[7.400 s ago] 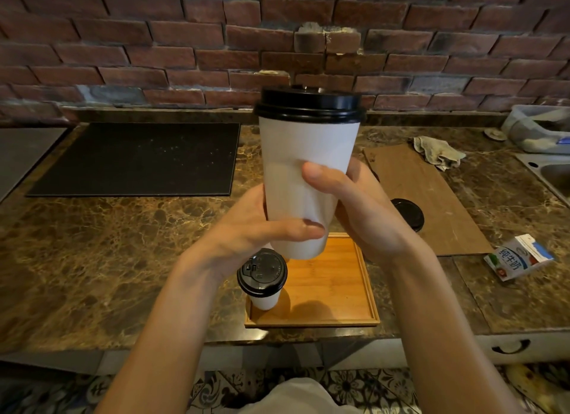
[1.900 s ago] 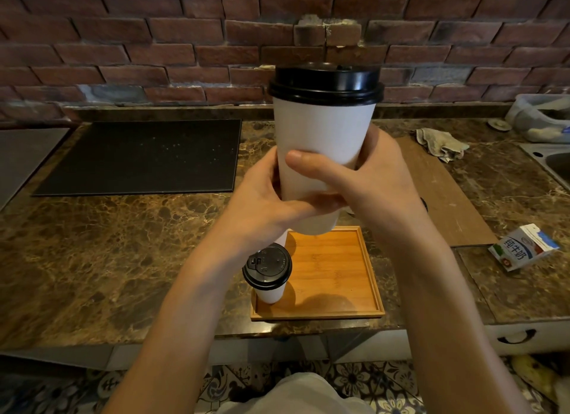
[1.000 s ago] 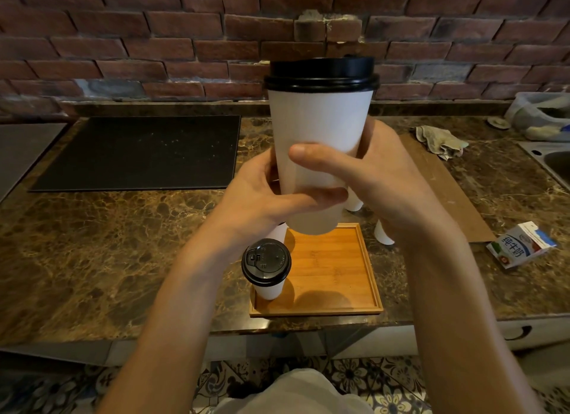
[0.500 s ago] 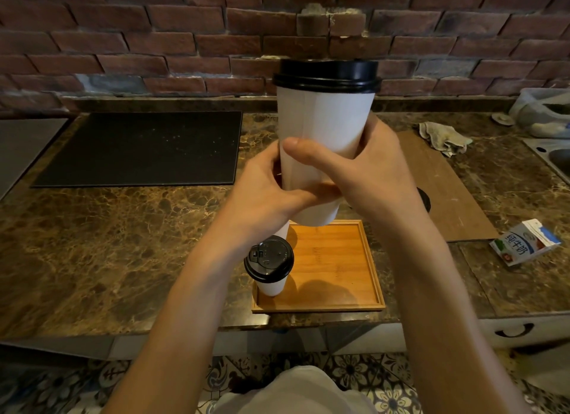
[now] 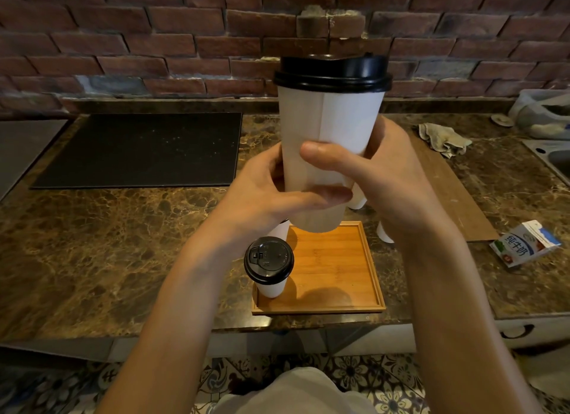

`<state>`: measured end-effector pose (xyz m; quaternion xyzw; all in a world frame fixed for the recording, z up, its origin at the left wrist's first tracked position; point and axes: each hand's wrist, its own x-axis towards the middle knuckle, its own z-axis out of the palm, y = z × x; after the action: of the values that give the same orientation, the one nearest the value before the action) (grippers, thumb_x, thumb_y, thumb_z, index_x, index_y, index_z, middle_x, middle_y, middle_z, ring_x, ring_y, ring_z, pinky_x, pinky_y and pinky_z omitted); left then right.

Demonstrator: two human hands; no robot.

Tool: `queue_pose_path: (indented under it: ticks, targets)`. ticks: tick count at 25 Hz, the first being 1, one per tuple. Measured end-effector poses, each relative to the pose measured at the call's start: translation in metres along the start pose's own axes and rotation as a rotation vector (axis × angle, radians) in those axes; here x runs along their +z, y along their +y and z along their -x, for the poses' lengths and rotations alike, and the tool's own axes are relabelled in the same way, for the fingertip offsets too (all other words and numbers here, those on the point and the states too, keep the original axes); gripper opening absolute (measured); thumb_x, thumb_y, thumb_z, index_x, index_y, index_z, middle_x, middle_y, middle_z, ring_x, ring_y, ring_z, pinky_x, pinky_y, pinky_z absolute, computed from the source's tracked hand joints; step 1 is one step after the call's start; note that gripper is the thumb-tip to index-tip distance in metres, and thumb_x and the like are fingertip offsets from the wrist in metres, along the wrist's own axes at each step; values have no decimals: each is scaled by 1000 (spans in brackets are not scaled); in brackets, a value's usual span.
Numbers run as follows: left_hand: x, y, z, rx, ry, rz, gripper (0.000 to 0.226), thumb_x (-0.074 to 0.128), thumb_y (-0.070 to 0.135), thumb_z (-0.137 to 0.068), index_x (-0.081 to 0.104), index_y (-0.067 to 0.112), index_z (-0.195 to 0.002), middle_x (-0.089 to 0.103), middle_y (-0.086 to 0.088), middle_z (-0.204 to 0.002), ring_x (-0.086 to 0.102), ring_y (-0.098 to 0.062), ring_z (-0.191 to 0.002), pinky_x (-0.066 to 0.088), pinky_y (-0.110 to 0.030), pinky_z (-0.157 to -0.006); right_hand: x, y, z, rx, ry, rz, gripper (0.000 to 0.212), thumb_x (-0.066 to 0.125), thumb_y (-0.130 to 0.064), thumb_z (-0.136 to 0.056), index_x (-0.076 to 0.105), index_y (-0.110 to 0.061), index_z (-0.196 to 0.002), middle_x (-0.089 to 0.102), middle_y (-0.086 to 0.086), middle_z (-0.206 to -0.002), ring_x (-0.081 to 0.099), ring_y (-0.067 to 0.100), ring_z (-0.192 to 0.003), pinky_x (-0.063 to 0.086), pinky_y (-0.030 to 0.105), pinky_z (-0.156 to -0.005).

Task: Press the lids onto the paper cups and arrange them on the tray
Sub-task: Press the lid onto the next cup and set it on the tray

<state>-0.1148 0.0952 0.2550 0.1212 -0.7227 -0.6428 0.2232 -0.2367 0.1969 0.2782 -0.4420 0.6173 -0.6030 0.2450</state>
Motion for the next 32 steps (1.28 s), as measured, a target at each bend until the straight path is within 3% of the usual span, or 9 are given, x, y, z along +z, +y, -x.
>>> queue_pose_path:
  ticks: [2, 5, 10, 13, 15, 18, 23, 29, 32]
  targets:
    - [0, -3, 0, -9, -47, 35, 53, 82, 19, -66, 59, 26, -113, 72, 10, -102, 67, -7, -98, 52, -14, -75, -1, 3, 0, 19, -43, -55, 61, 78, -39, -63, 59, -20, -118, 68, 0, -108, 68, 13, -100, 58, 28, -78]
    - [-1, -7, 1, -25, -82, 65, 57, 80, 25, -62, 58, 29, -115, 70, 9, -107, 65, -10, -103, 53, -18, -78, -2, 7, 0, 44, -90, -117, 55, 77, -34, -64, 61, -21, -116, 70, 2, -107, 68, 19, -103, 58, 36, -85]
    - [-2, -8, 0, -15, -52, 45, 55, 82, 22, -63, 60, 27, -113, 71, 8, -104, 67, -11, -101, 53, -19, -79, -5, 4, -2, 42, -127, -73, 48, 78, -33, -69, 61, -26, -113, 71, -2, -105, 69, 14, -100, 59, 32, -83]
    - [1, -8, -2, -7, 3, 10, 56, 82, 19, -65, 58, 18, -117, 71, 9, -100, 67, -6, -95, 52, -13, -71, -2, 1, -2, 31, -77, -13, 47, 76, -34, -69, 58, -28, -112, 67, -7, -102, 67, 4, -95, 58, 21, -74]
    - [3, -8, -2, 3, 69, -27, 56, 84, 27, -60, 59, 24, -110, 70, 18, -93, 67, 0, -89, 50, -9, -65, 1, -1, -3, 29, -35, 20, 53, 78, -37, -67, 55, -29, -114, 64, -11, -101, 65, 0, -94, 56, 17, -70]
    - [5, -10, -4, -8, 160, -95, 48, 83, 29, -59, 57, 35, -99, 68, 23, -86, 65, 6, -85, 49, -5, -59, 8, 1, -2, 55, 63, 114, 68, 83, -42, -68, 50, -23, -125, 61, -12, -107, 63, 4, -96, 57, 22, -74]
    - [8, -19, -7, -14, 254, -135, 41, 80, 11, -67, 58, 28, -96, 65, 12, -88, 65, 8, -81, 48, -4, -59, 26, 7, 3, 40, 258, 188, 74, 82, -50, -67, 50, -24, -127, 59, -13, -112, 59, 3, -101, 56, 23, -78]
    - [4, -9, -5, 35, 184, -115, 46, 82, 21, -68, 53, 40, -100, 64, 34, -87, 60, 14, -89, 47, -2, -60, 12, 0, -1, 41, 169, 85, 65, 84, -41, -69, 54, -23, -124, 64, -11, -108, 63, 3, -99, 59, 26, -79]
    - [1, -2, -3, 35, 121, -84, 57, 85, 38, -59, 56, 37, -109, 66, 26, -97, 62, 6, -95, 49, -6, -66, 5, -2, -1, 32, 103, -8, 58, 81, -38, -68, 57, -24, -119, 66, -8, -107, 66, 6, -99, 60, 25, -78]
